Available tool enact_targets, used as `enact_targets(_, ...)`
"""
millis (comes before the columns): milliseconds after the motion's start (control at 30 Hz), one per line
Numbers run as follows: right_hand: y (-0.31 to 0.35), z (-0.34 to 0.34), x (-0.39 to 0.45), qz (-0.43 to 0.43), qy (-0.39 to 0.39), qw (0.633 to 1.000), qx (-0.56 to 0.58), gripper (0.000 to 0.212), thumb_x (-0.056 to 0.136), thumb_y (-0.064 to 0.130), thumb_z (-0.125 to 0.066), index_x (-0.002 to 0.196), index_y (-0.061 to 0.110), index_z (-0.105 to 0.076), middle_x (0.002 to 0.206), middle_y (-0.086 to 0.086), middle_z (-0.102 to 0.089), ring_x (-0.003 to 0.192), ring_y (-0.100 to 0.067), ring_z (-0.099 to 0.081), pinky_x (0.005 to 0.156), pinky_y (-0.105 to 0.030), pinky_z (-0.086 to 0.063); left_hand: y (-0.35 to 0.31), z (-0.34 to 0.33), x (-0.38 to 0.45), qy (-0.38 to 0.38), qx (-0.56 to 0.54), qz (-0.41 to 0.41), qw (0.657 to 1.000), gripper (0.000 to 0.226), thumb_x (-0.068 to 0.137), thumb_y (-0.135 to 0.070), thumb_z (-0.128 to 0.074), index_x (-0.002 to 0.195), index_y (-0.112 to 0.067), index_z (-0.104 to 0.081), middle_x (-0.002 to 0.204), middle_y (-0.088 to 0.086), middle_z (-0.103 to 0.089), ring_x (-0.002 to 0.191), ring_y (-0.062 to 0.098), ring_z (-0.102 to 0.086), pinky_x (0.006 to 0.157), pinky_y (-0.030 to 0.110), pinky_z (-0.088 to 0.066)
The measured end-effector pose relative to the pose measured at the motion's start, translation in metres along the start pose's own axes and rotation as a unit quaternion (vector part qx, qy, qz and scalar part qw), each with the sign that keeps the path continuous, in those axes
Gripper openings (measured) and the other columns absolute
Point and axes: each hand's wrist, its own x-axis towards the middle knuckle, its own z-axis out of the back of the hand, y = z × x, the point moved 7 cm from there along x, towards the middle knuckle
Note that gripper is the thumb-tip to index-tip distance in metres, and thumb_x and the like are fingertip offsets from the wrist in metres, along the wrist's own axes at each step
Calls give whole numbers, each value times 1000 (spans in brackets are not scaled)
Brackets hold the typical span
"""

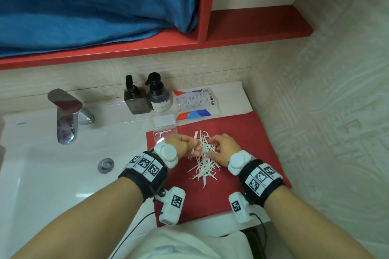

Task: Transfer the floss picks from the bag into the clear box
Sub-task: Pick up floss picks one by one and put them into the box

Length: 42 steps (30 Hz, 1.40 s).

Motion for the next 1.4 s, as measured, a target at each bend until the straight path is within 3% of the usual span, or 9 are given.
enact_targets(133, 6, -13, -1, 47, 22, 998, -26, 69, 70, 35, -84, 132, 29, -55, 120, -1, -39, 109, -15, -43, 97, -28, -42, -2, -1, 2, -4, 10, -1, 1000, 15, 90, -7, -63, 96, 4, -69, 81, 16, -72, 63, 19, -71, 62, 27, -59)
enact_targets(333, -1, 6, 6, 20, 4, 999, -36, 38, 80, 22, -77, 116, 24, -68, 106, 0, -64, 86, -9, -54, 75, -19, -39, -5, -1, 2, -6, 13, 1, 1000, 14, 91, -9, -62, 94, 2, -69, 77, 10, -72, 61, 14, -70, 59, 22, -57)
enact_targets(500, -9, 18, 7, -14, -23, 1000, -8, 10, 83, 23, -73, 92, 27, -73, 89, 6, -72, 82, -12, -67, 79, -28, -55, -3, 3, 3, -15, 8, 0, 1000, 10, 90, -9, -62, 88, -1, -69, 74, 9, -72, 59, 14, -69, 55, 21, -56)
enact_targets(700, 1, 26, 11, -5, -30, 999, 23, 20, 73, 29, -83, 88, 27, -70, 74, 11, -67, 69, -5, -64, 63, -22, -50, 4, 8, 5, -18, 3, 16, 1000, 11, 90, -10, -63, 89, -1, -69, 78, 12, -72, 61, 15, -70, 52, 20, -52)
enact_targets(833, 6, 24, 15, 20, -44, 999, 22, 7, 78, 33, -78, 81, 27, -76, 76, 12, -71, 72, -7, -64, 70, -25, -53, 5, 11, 5, -22, 0, 17, 1000, 11, 90, -9, -63, 90, 0, -70, 76, 10, -73, 62, 15, -70, 59, 25, -54)
enact_targets(1000, 14, 23, 14, 41, -52, 997, 35, 5, 78, 25, -78, 79, 23, -73, 79, 13, -69, 72, 3, -59, 69, -20, -50, 8, 17, 6, -39, 1, 16, 999, 16, 90, -11, -63, 94, 2, -70, 80, 11, -73, 63, 15, -70, 62, 25, -55)
enact_targets(1133, 17, 22, 12, 65, -65, 993, 74, 11, 72, 29, -84, 78, 24, -77, 93, 10, -66, 84, 0, -57, 75, -12, -39, 10, 15, 6, -42, -6, 20, 999, 16, 91, -11, -62, 96, 2, -69, 80, 10, -72, 62, 13, -70, 60, 23, -54)
enact_targets(1267, 22, 20, 12, 89, -41, 986, 133, 7, 80, 22, -78, 88, 22, -77, 94, 9, -71, 87, -4, -66, 84, -23, -52, 11, 15, 7, -46, -15, 24, 999, 14, 91, -11, -62, 95, 0, -69, 78, 8, -73, 62, 14, -71, 64, 27, -54)
enact_targets(1400, 28, 14, 9, 128, 1, 983, 133, 12, 89, 15, -69, 98, 19, -75, 89, 16, -67, 83, 4, -64, 78, -12, -50, 15, 15, 9, -44, -26, 33, 998, 11, 91, -11, -62, 90, -3, -70, 75, 7, -73, 63, 16, -71, 69, 30, -55)
